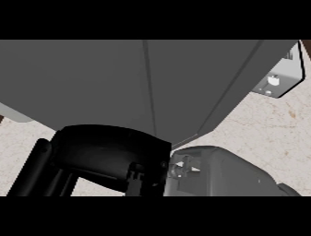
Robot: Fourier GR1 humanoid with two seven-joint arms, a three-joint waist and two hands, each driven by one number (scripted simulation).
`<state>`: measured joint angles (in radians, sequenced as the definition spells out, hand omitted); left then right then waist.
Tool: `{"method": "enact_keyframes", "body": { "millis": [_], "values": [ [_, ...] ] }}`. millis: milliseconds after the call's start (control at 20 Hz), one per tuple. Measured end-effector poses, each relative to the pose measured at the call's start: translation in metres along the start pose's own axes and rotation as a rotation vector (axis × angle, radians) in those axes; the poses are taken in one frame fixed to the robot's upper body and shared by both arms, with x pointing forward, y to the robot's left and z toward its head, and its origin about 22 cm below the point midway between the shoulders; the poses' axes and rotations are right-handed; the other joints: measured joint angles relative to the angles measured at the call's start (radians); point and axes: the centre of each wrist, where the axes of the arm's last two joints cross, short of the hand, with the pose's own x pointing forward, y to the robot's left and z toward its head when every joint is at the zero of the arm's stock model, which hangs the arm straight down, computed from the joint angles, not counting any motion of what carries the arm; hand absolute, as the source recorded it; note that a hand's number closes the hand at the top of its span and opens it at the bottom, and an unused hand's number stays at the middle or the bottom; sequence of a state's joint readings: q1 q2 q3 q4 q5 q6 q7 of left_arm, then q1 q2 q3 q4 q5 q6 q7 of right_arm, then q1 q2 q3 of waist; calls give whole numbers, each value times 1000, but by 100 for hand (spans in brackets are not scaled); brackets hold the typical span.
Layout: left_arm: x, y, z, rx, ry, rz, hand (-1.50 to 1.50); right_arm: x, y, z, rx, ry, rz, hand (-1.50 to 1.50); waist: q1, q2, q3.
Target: Pick up the bottled water, place it into the cabinet and close the cabinet
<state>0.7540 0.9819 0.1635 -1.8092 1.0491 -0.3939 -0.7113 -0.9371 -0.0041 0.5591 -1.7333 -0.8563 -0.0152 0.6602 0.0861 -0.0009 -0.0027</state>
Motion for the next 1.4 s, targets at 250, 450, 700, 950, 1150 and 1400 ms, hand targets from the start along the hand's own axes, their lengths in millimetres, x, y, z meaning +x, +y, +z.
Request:
{"method": "enact_keyframes", "body": {
  "millis": [250, 450, 700, 950, 1150, 1400],
  "values": [
    [7, 5, 19, 38, 6, -21, -150, -7, -35, -7, -34, 29, -111, 150, -28, 0, 2],
    [9, 7, 32, 64, 10, -30, -150, -21, -63, -3, -68, 39, -160, 150, -46, 1, 3],
    [14, 2, 41, 74, 9, -34, -150, -38, -101, 14, -136, 24, -186, 150, -55, 2, 3],
    [16, 4, 42, 78, 7, -32, -150, -45, -127, 23, -215, -11, -179, 150, -59, 2, 1],
    [14, 6, 42, 77, 11, -28, -150, -49, -138, 22, -209, -33, -103, 150, -57, -3, -1],
    [15, 9, 42, 68, 18, -21, -150, -51, -141, 15, -204, -54, -36, -150, -55, -8, -1]
  ]
}}
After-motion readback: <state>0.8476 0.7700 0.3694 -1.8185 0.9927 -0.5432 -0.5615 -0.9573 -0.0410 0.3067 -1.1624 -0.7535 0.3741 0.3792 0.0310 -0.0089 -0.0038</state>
